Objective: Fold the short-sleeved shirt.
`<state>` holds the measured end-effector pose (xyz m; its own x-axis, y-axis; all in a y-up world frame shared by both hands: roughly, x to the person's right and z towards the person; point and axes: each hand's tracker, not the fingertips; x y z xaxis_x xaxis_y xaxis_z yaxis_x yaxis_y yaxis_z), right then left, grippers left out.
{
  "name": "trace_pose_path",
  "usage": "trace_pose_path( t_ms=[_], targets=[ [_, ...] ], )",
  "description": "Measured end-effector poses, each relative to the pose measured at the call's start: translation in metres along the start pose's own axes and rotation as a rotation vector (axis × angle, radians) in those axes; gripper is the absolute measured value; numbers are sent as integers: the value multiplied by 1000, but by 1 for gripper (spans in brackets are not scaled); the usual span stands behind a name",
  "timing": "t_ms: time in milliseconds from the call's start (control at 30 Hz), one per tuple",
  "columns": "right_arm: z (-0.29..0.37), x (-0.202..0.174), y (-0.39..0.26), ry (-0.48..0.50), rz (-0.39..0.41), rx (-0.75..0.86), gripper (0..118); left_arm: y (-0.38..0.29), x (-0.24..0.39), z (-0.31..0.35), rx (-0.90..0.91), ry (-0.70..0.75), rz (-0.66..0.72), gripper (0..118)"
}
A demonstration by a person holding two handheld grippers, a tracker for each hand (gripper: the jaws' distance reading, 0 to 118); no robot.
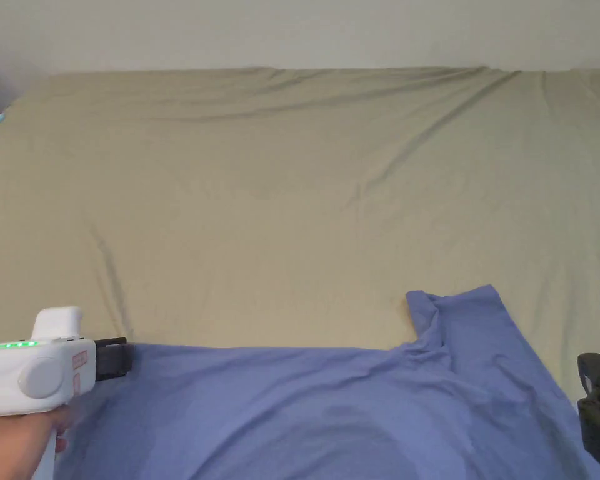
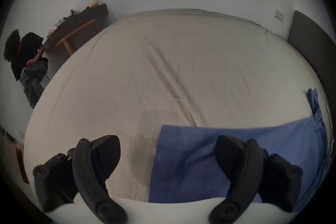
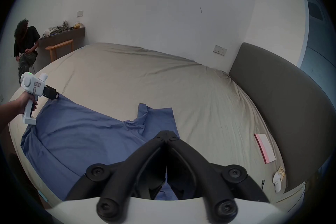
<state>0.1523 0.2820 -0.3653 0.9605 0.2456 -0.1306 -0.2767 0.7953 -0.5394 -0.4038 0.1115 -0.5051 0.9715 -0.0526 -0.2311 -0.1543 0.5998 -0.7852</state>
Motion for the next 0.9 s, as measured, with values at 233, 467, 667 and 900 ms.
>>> trace_pose_path(
  t_ms=[233, 467, 667, 900],
  targets=[
    [-15, -3, 6, 33, 6, -48, 2, 9, 34, 9, -27, -95, -151, 2],
    [-84, 25, 15, 57, -28, -191, 111, 6, 52, 82, 106, -6, -255, 2],
    [-187, 56, -13, 133, -115, -431, 113, -7, 45, 152, 213, -2, -292, 2],
    [-232, 44, -56, 141, -77, -554, 84, -31, 35, 172, 213, -10, -278, 2]
  ],
)
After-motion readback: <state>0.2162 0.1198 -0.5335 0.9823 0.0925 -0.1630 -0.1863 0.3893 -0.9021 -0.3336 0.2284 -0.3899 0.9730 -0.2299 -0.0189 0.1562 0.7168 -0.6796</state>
